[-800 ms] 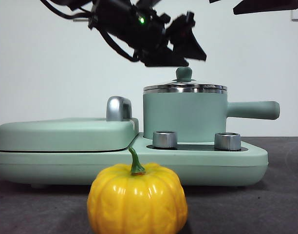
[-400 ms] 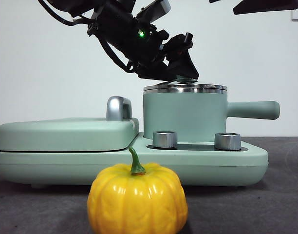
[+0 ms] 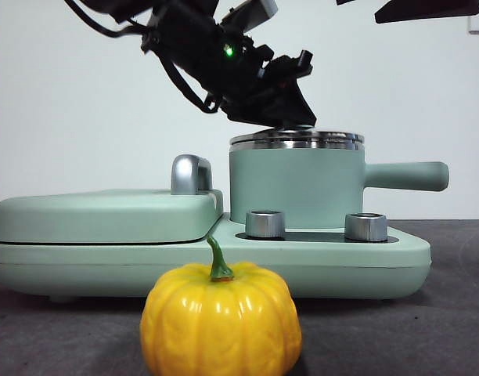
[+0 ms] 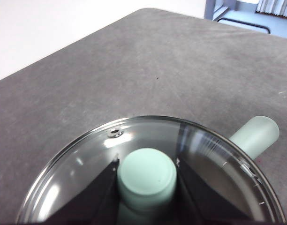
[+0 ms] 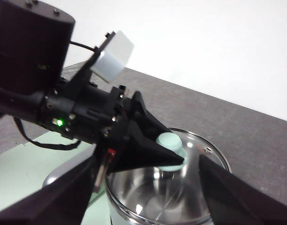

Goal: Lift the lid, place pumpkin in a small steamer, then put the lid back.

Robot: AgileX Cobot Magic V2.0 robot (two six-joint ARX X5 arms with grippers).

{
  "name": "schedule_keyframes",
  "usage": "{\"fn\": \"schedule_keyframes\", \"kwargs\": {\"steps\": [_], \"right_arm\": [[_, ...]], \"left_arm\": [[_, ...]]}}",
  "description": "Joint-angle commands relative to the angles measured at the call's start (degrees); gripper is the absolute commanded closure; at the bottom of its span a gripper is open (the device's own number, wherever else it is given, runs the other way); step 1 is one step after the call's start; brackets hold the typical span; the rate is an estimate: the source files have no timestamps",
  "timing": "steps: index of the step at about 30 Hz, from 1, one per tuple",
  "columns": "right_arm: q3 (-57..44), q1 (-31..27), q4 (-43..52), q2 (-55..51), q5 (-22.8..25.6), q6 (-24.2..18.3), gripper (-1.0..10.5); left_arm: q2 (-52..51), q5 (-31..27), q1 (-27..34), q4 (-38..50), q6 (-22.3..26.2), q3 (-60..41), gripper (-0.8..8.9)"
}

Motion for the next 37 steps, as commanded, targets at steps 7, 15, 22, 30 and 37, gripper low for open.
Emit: {"fn": "schedule_keyframes", "kwargs": {"steps": [7,15,22,30,37], "right_arm": [[1.01,0.31,0.13,0.11,-0.13,0.61,6.0],[1.01,0.87,-11.23,0.17,-6.38,-4.33,5.9],[1.01,9.22,-23.12,0.35,-5.62,-14.49,5.5],[1.01,22.67,-26.38,5.20,0.50,-15.32,4.9],[1.01,30.36,-22.45,15.23,1.70,-13.79,4.9]], "left_arm": [[-14.12,-1.33,3.02,-9.07,0.20,1.60,8.06],[-25.92,-1.33,10.73,-27.02,0.04,1.57,8.03],[-33.48,-1.36,17.00,-34.12,-1.14,-3.02,8.01],[-43.47,-1.40,21.03,-34.10,-3.78,-14.86,8.02],[-46.66,-1.53,22.45,-34.01,-4.79,-17.66,8.02]]}}
